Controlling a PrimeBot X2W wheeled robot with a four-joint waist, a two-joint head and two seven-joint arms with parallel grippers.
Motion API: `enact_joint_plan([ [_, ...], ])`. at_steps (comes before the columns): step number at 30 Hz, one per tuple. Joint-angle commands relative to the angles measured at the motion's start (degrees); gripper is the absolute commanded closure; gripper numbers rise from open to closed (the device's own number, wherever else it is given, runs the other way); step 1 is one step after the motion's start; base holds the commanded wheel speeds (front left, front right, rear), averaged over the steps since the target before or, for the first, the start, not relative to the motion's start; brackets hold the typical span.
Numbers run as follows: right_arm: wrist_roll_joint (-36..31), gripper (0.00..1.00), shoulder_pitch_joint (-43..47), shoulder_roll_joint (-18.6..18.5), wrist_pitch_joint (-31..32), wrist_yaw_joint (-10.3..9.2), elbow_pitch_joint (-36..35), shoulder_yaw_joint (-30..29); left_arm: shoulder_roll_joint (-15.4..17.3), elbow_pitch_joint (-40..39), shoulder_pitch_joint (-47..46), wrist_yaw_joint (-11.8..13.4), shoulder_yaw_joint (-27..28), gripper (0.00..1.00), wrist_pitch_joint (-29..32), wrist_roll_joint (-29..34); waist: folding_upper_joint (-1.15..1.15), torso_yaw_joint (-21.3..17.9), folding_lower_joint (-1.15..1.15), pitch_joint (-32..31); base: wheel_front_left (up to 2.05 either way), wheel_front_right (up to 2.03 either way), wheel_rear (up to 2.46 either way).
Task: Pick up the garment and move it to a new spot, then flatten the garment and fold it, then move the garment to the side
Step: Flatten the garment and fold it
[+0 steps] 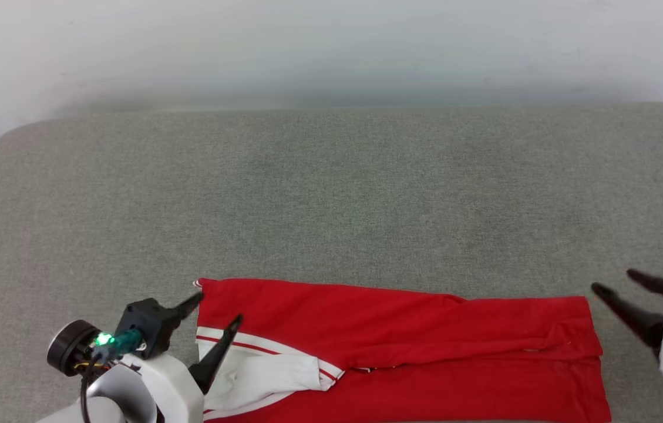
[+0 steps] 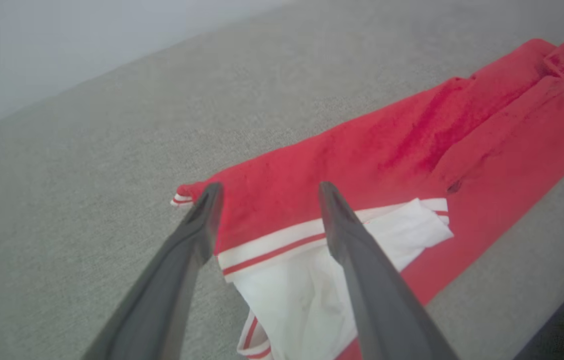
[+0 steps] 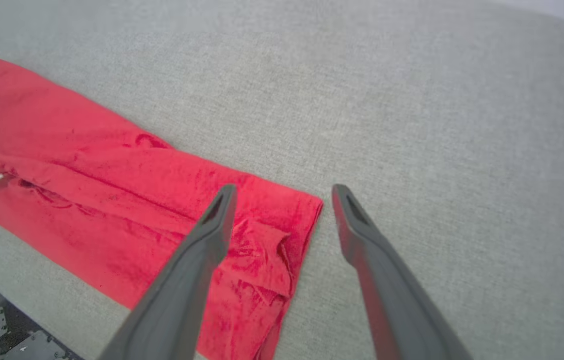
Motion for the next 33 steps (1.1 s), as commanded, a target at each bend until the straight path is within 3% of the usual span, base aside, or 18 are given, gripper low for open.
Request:
enact_joint_plan([
  [1, 0.24, 0.00, 0.94, 0.13, -0.32, -0.02, -0.12, -0.52, -0.28, -0.17, 0.69, 0.72, 0.43, 0.00, -0.94, 0.43, 0.00, 0.00, 0.00, -0.03, 0.00, 0.00, 0.00],
  [4, 0.49, 0.00, 2.01, 0.86, -1.13, -0.02, 0.11, -5.27, -1.46, -0.17, 2.38, 5.97, 2.71, 0.00, -6.06, 2.49, 0.00, 0.30, 0.00, 0.08, 0.00, 0.00, 0.00],
  [8, 2.35, 0.00, 4.37, 3.10, -0.66, -0.02, 1.31, -10.82, -3.91, 0.26, 4.55, 11.85, 6.74, 0.00, -8.17, 5.93, 0.00, 0.91, 0.00, 0.66, 0.00, 0.00, 0.00],
  [14, 3.13, 0.00, 7.22, 5.92, 2.28, -0.02, 4.21, -15.44, -9.30, -1.12, 10.73, 17.24, 17.90, 0.00, -8.39, 14.49, 0.00, 1.64, 0.00, 1.83, 0.00, 0.00, 0.00],
  [21, 3.96, 0.00, 8.32, 10.60, 6.81, -0.01, 8.98, -16.30, -15.38, -1.19, 18.13, 17.88, 29.05, 0.00, -8.36, 24.69, 0.00, 2.38, 0.00, 2.94, 0.00, 0.00, 0.00],
  [29, 9.77, 0.00, 9.92, 16.87, 13.91, -0.01, 11.92, -12.62, -21.73, -0.42, 23.51, 14.85, 37.91, 0.00, -8.37, 33.19, 0.00, 3.36, 0.00, 3.91, 0.00, 0.00, 0.00],
  [33, 12.48, 0.00, 11.38, 18.04, 17.28, -0.02, 10.68, -10.32, -24.70, -0.17, 25.50, 13.60, 41.60, 0.00, -8.37, 37.14, 0.00, 3.55, 0.00, 4.21, 0.00, 0.00, 0.00],
])
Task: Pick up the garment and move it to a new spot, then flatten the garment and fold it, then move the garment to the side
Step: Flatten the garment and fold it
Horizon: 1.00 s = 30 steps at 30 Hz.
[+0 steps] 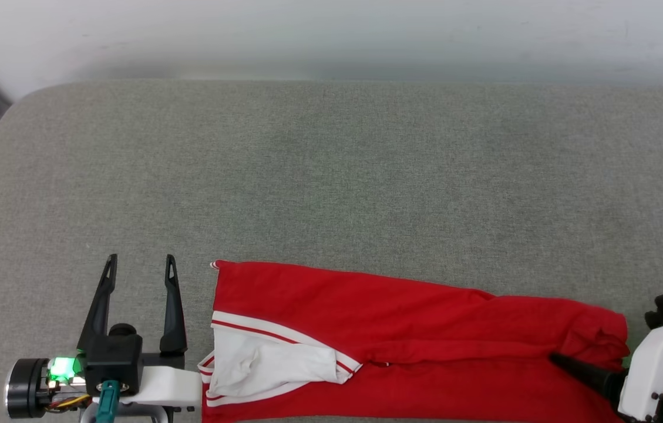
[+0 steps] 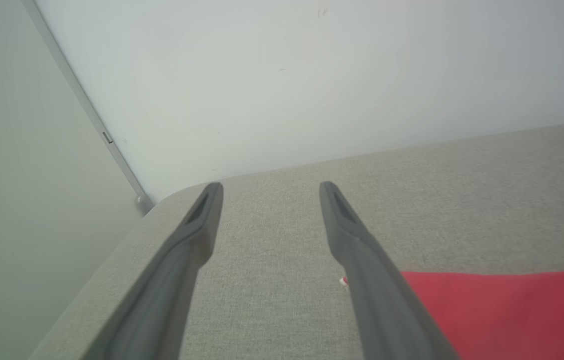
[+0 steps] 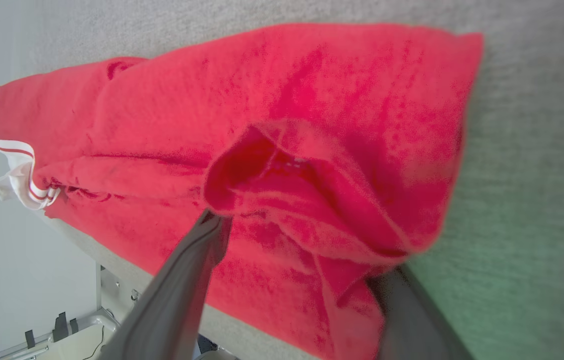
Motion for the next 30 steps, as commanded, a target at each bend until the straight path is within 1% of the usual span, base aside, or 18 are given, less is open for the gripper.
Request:
enact_joint_plan([
  [1, 0.40, 0.00, 3.13, 2.30, 1.66, -0.02, 0.84, 2.44, -0.68, 0.13, 0.81, -0.34, 0.59, 0.00, -0.14, 0.89, 0.00, 0.03, 0.00, 0.09, 0.00, 0.00, 0.00],
  [6, 0.83, 0.01, 3.76, 2.67, 3.30, -0.05, 0.36, 4.67, -4.26, 0.58, 2.59, -1.88, 4.03, 0.00, -0.14, 5.01, 0.00, 0.36, 0.00, 0.05, 0.00, 0.00, 0.00],
  [7, 0.50, 0.57, 3.64, 2.36, 2.83, -0.04, 0.02, 4.82, -4.90, 0.64, 2.86, -2.22, 4.57, 0.00, -0.13, 5.81, 0.00, 0.36, 0.00, -0.01, 0.00, 0.00, 0.00],
  [8, 0.25, 0.87, 3.41, 2.05, 2.01, -0.04, -0.14, 4.67, -5.50, 0.91, 3.28, -2.57, 4.95, 0.00, -0.14, 6.47, 0.00, 0.35, 0.00, -0.10, 0.00, 0.00, 0.00],
  [9, 0.15, 1.00, 3.07, 1.82, 1.41, -0.04, -0.23, 4.51, -6.21, 1.10, 3.56, -2.80, 5.41, 0.00, -0.14, 7.09, 0.00, 0.31, 0.00, -0.21, 0.00, 0.00, 0.00],
  [15, 0.21, 1.00, 0.83, -0.37, -1.84, -0.03, -1.19, 2.64, -9.39, 2.40, 5.53, -4.51, 7.24, 0.00, -0.14, 10.34, 0.00, -0.11, 0.00, -1.54, 0.00, 0.00, 0.00],
  [19, 0.50, 1.00, -0.11, -2.41, -3.57, -0.03, -1.76, 1.27, -10.71, 2.57, 6.80, -5.25, 7.97, 0.00, -0.14, 12.05, 0.00, -0.34, 0.00, -2.79, 0.00, 0.00, 0.00],
  [27, -1.06, 1.00, 0.91, -9.89, -3.62, -0.03, 1.10, -1.72, -12.12, 2.34, 8.75, -6.21, 9.19, 0.00, -0.14, 13.72, 0.00, -0.34, 0.00, -4.61, 0.00, 0.00, 0.00],
  [30, -1.32, 1.00, 1.60, -11.73, -2.25, -0.02, 1.26, -1.85, -12.38, 2.32, 9.36, -6.43, 9.62, 0.00, -0.14, 14.14, 0.00, -0.32, 0.00, -5.18, 0.00, 0.00, 0.00],
])
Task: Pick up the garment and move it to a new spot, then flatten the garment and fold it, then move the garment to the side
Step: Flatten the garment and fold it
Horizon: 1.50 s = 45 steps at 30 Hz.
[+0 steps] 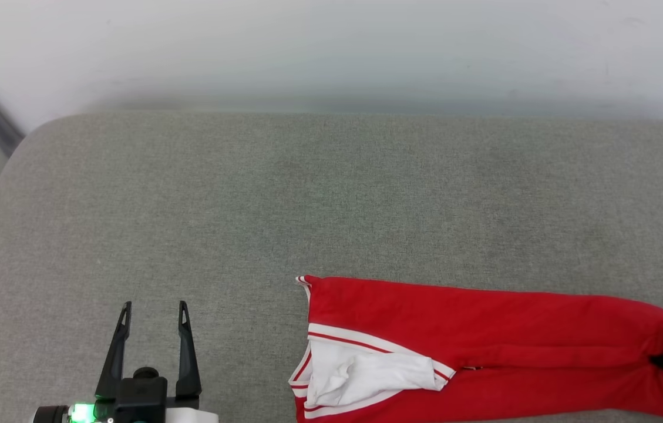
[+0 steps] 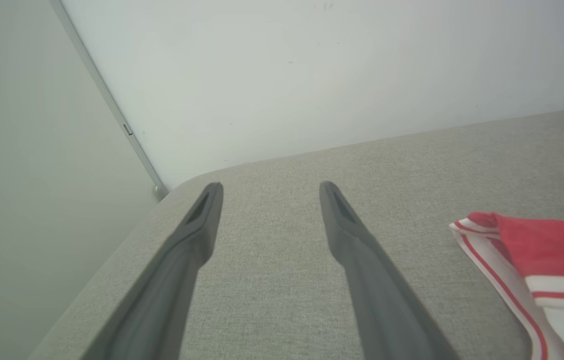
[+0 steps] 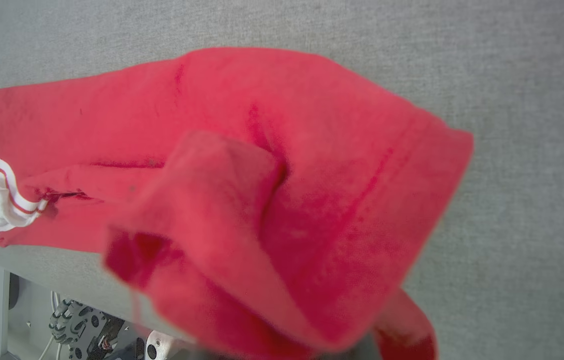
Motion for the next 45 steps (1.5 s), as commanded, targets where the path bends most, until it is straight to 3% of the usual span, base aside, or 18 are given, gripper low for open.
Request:
enact_joint_plan([
  [1, -0.50, 1.00, 1.02, -0.56, 0.56, -0.02, -0.71, 0.19, -0.16, -0.08, 0.68, -0.25, 0.36, 0.00, -0.13, 0.52, 0.00, 0.00, 0.00, -0.31, 0.00, 0.00, 0.00],
  [13, -0.02, 1.00, 2.84, -1.16, 6.16, -0.02, -18.03, 2.17, -1.05, -0.23, 1.97, -1.12, 0.68, 0.00, -0.13, 1.25, 0.00, -0.15, 0.00, -1.08, 0.00, 0.00, 0.00],
  [19, -1.60, 1.00, -1.30, 1.96, 11.34, -0.02, -27.36, 4.82, -1.62, -0.40, 0.51, -1.64, 0.46, 0.00, -0.13, 1.41, 0.00, 0.19, 0.00, 0.28, 0.00, 0.00, 0.00],
  [23, -3.04, 1.00, -5.58, 5.24, 15.09, -0.02, -29.52, 8.39, -1.98, -0.40, -0.47, -1.96, 0.06, 0.00, -0.13, 1.70, 0.00, 0.86, 0.00, 1.51, 0.00, 0.00, 0.00],
  [28, -5.38, 1.00, -11.98, 9.39, 18.06, -0.02, -27.87, 14.66, -2.38, -0.11, -1.77, -2.47, -0.24, 0.00, -0.13, 1.75, 0.00, 2.01, 0.00, 2.86, 0.00, 0.00, 0.00],
  [30, -7.51, 1.00, -17.11, 12.51, 17.97, -0.02, -24.80, 19.67, -2.67, -0.12, -2.68, -2.74, -0.35, 0.00, -0.13, 1.87, 0.00, 2.81, 0.00, 3.93, 0.00, 0.00, 0.00],
  [38, -10.86, 1.00, -24.99, 16.96, 14.59, -0.02, -13.98, 29.22, -3.49, -0.02, -4.50, -2.85, -0.63, 0.00, -0.13, 1.80, 0.00, 3.75, 0.00, 6.68, 0.00, 0.00, 0.00],
  [45, -12.21, 1.00, -27.07, 18.43, 9.21, -0.03, -3.97, 36.58, -4.25, 0.55, -6.14, -3.22, -0.93, 0.00, -0.13, 1.67, 0.00, 4.56, 0.00, 7.76, 0.00, 0.00, 0.00],
])
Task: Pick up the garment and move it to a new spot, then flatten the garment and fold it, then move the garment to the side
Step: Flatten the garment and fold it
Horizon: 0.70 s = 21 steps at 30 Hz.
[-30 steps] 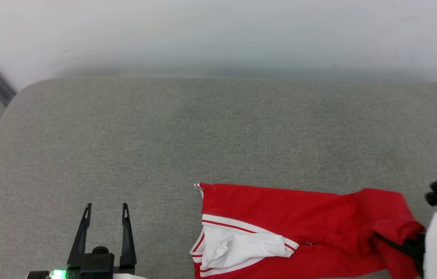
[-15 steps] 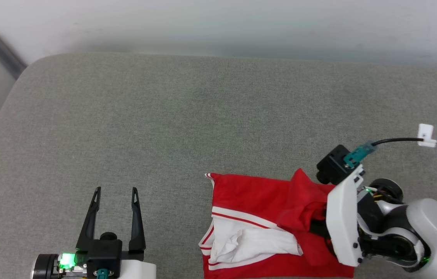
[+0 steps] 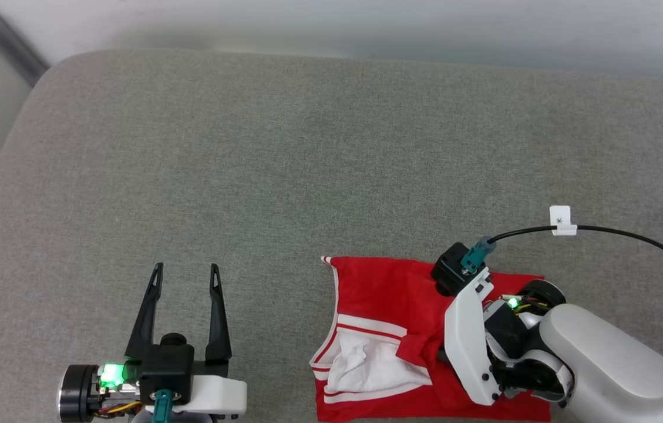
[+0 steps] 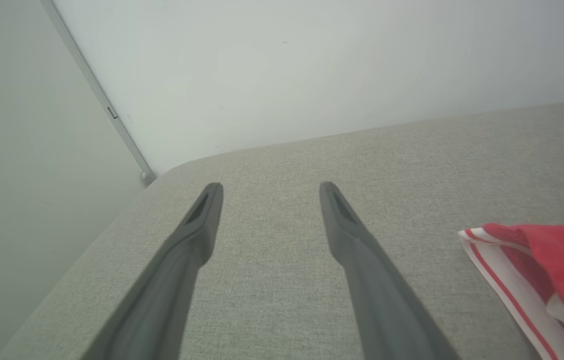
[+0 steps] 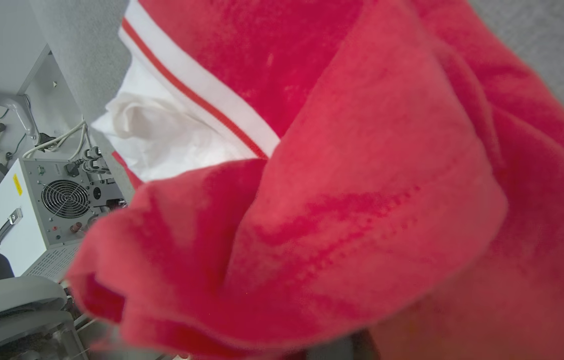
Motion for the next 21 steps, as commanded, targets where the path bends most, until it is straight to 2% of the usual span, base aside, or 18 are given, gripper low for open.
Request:
enact_joint_plan([
  [1, 0.44, 1.00, -0.40, 0.02, -0.46, -0.04, 0.91, 0.71, -0.12, 0.10, -0.56, -0.10, 0.04, 0.00, -0.13, -0.08, 0.00, -0.03, -0.01, -0.10, 0.00, 0.00, 0.00],
  [5, 1.72, 1.00, -1.52, -0.51, -5.00, -0.04, 0.98, 2.73, 0.09, 0.41, 0.47, 0.21, 0.67, 0.00, -0.13, -0.20, 0.00, -0.79, -0.01, -1.32, 0.00, 0.00, 0.00],
  [6, 2.02, 0.64, -1.88, -0.96, -6.51, -0.04, 0.57, 2.74, 0.13, 0.52, 0.84, 0.18, 0.80, 0.00, -0.13, -0.20, 0.00, -0.95, -0.01, -1.79, 0.00, 0.00, 0.00],
  [7, 2.42, 0.00, -2.06, -1.44, -7.61, -0.03, 0.12, 2.93, 0.21, 0.57, 1.04, 0.12, 0.86, 0.00, -0.13, -0.20, 0.00, -1.12, -0.01, -2.29, 0.00, 0.00, 0.00],
  [14, 2.62, 0.00, -2.65, -6.38, -17.07, -0.03, -6.04, 1.42, 0.71, 0.11, 3.37, 0.11, 1.47, 0.00, -0.13, -0.21, 0.00, -2.97, -0.01, -5.62, 0.00, 0.00, 0.00],
  [15, 0.91, 0.00, -2.63, -7.82, -22.82, -0.03, -7.55, -2.13, 0.95, -0.42, 4.31, 0.19, 1.88, 0.00, -0.13, -0.25, 0.00, -3.83, -0.01, -6.64, 0.00, 0.00, 0.00],
  [17, -1.26, 0.00, -1.85, -7.95, -27.70, -0.03, -7.02, -5.78, 1.08, -0.72, 4.79, 0.05, 1.97, 0.00, -0.13, -0.19, 0.00, -4.34, -0.01, -7.16, 0.00, 0.00, 0.00],
  [21, -7.88, 0.00, 1.05, -6.05, -38.86, -0.03, -3.86, -14.85, 1.23, -1.10, 5.50, -0.12, 2.07, 0.00, -0.13, -0.02, 0.00, -5.01, -0.01, -7.97, 0.00, 0.00, 0.00],
])
